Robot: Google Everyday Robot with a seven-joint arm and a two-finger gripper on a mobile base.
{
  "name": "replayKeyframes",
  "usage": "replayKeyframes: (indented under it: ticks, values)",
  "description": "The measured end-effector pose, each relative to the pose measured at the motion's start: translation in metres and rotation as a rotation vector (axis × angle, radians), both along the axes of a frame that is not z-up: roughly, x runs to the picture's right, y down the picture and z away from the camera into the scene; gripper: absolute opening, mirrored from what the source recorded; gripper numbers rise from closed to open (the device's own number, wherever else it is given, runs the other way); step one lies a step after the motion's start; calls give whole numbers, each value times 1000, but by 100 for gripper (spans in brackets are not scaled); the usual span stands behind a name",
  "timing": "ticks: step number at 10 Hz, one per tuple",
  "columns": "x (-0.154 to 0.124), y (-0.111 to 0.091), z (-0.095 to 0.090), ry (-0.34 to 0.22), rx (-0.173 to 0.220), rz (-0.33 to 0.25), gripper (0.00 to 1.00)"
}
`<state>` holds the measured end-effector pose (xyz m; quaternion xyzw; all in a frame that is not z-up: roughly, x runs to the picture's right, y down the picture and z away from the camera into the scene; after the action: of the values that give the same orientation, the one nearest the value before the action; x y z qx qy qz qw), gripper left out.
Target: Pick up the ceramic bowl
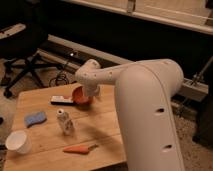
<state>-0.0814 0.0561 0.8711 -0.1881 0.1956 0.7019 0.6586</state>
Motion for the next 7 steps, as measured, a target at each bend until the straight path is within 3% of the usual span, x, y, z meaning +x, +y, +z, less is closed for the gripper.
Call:
replayKeyframes:
  ticks: [4, 7]
  values:
    - [-7, -29, 13, -49, 69, 28, 65]
    - [-6, -35, 34, -79, 77, 22, 65]
